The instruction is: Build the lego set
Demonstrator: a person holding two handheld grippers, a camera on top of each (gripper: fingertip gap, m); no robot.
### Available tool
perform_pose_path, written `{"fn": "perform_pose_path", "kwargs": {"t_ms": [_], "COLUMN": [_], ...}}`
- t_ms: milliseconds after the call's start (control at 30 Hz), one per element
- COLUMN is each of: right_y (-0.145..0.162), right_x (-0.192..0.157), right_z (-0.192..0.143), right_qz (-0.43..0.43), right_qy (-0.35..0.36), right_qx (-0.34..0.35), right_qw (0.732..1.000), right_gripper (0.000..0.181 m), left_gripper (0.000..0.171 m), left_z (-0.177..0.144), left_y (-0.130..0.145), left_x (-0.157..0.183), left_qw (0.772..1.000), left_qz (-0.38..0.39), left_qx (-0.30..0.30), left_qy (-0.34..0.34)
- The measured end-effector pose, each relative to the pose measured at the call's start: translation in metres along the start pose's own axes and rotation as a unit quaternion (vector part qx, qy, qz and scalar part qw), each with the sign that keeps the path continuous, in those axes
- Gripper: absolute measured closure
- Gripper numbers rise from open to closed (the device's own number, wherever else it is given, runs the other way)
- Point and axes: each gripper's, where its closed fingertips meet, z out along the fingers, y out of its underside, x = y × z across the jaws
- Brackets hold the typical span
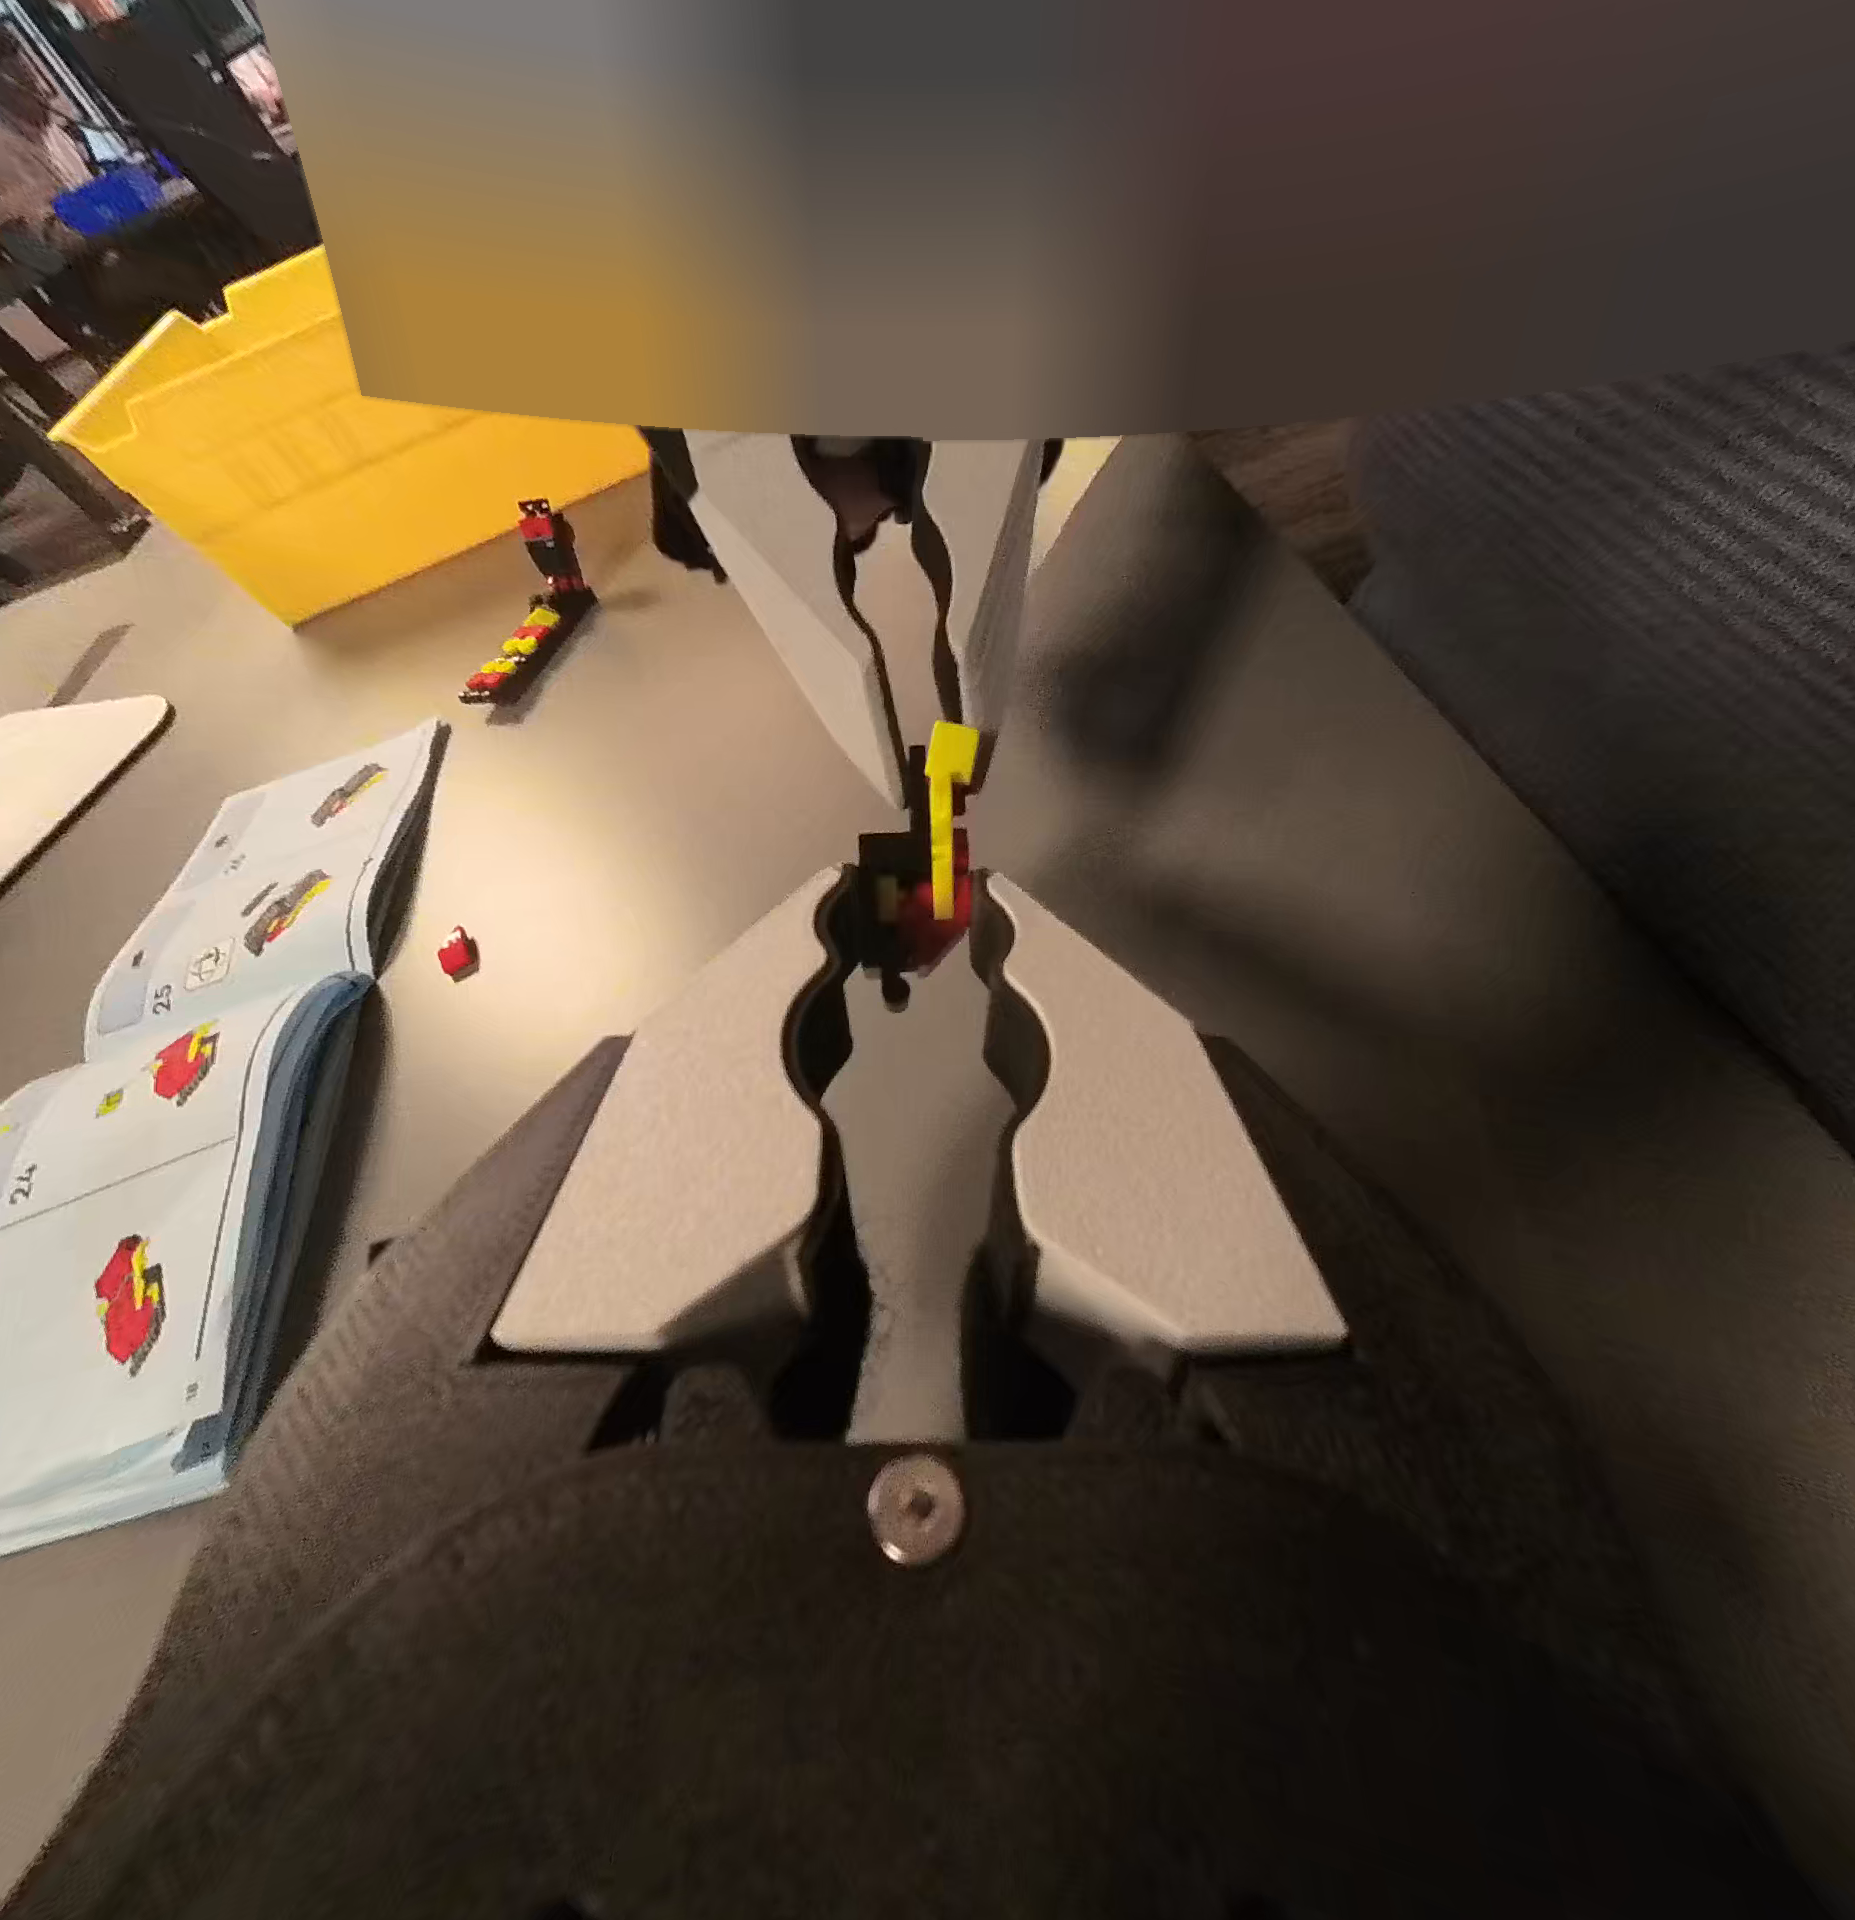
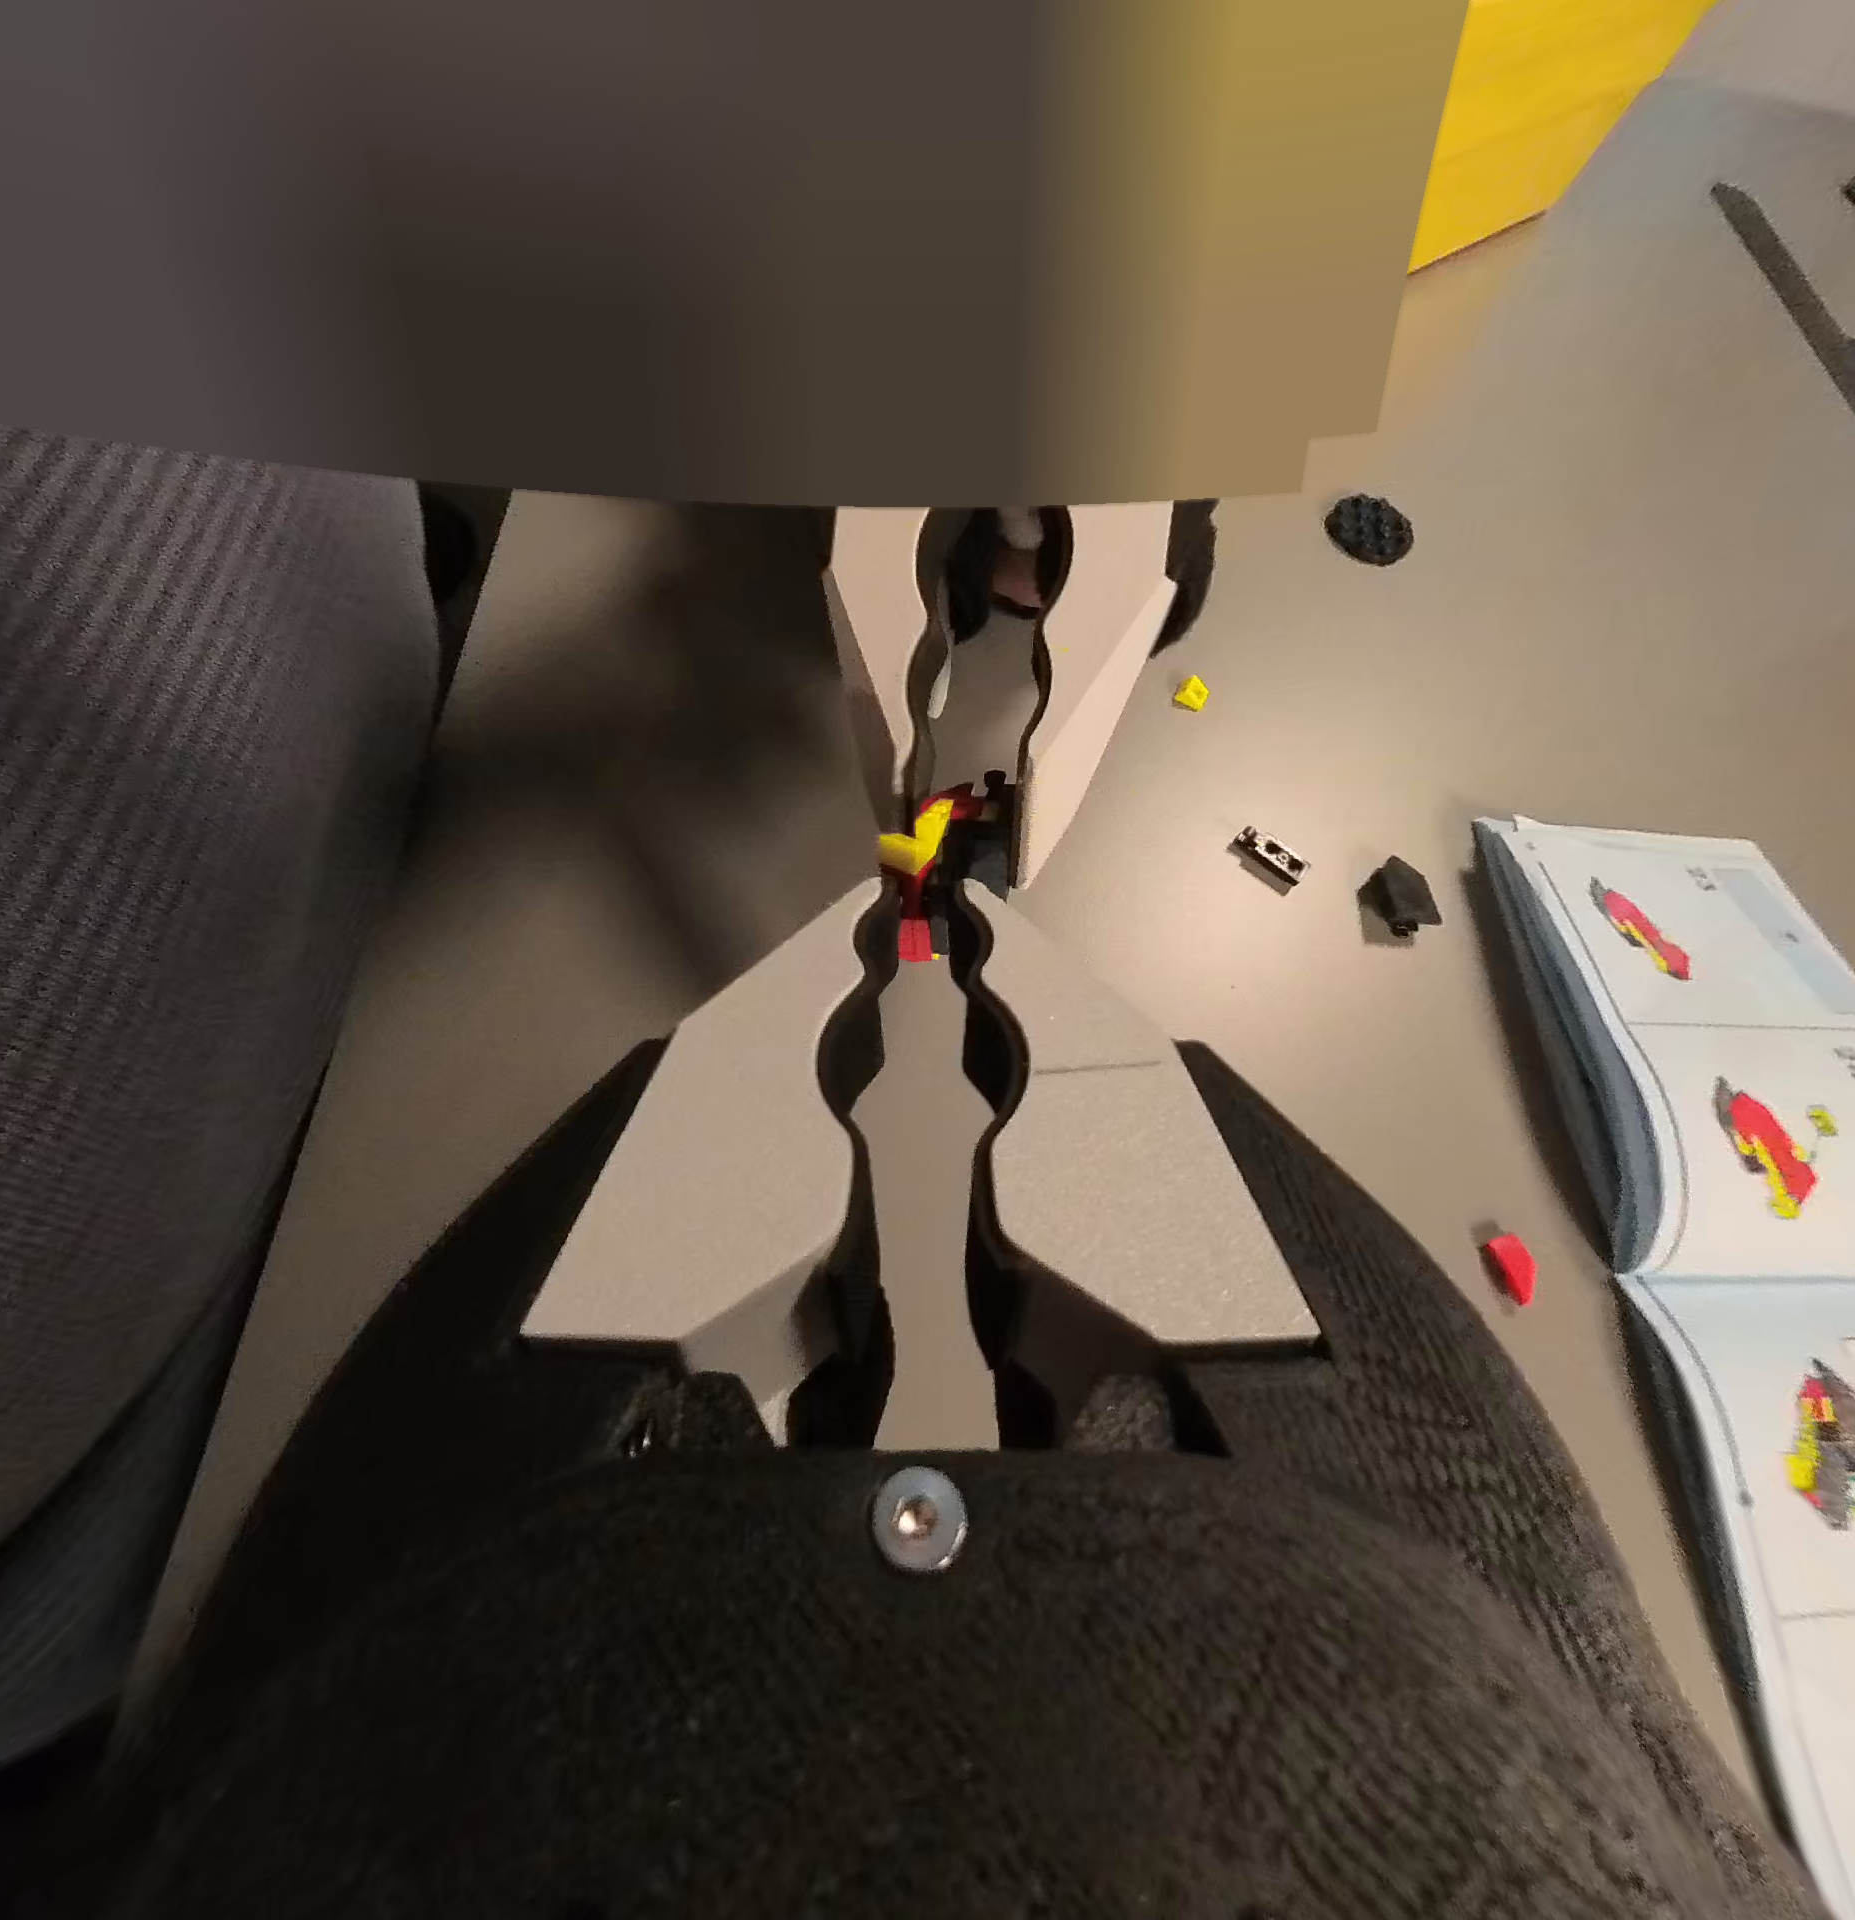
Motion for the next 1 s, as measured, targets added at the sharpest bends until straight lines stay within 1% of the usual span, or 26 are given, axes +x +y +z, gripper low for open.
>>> {"fn": "perform_pose_path", "kwargs": {"t_ms": [100, 200, 333, 533, 633, 833, 1000], "right_y": [-0.001, 0.000, 0.000, -0.002, -0.002, -0.002, -0.003], "right_x": [-0.003, -0.005, -0.007, -0.008, -0.011, -0.021, -0.022], "right_z": [-0.001, -0.001, -0.001, -0.004, -0.008, -0.020, -0.022], "right_qz": [-0.025, -0.046, -0.091, -0.113, -0.124, -0.139, -0.203], "right_qy": [-0.008, -0.025, -0.023, -0.025, -0.048, -0.129, -0.140], "right_qx": [-0.015, -0.023, -0.042, -0.047, -0.048, -0.034, -0.045], "right_qw": [1.000, 0.998, 0.995, 0.992, 0.990, 0.981, 0.968], "right_gripper": [0.174, 0.174, 0.174, 0.175, 0.175, 0.176, 0.176], "left_gripper": [0.152, 0.152, 0.152, 0.152, 0.152, 0.152, 0.152], "left_z": [0.001, 0.003, 0.003, 0.003, 0.004, 0.008, 0.008], "left_y": [-0.002, -0.003, -0.002, -0.007, -0.009, -0.018, -0.021], "left_x": [0.002, 0.005, 0.005, 0.007, 0.011, 0.020, 0.022], "left_qw": [1.000, 1.000, 1.000, 1.000, 1.000, 0.998, 0.997], "left_qz": [0.015, 0.015, -0.009, -0.003, 0.002, 0.010, -0.015], "left_qx": [0.005, 0.006, 0.001, 0.015, 0.021, 0.040, 0.047], "left_qy": [-0.001, 0.006, 0.014, 0.014, 0.024, 0.040, 0.055]}}
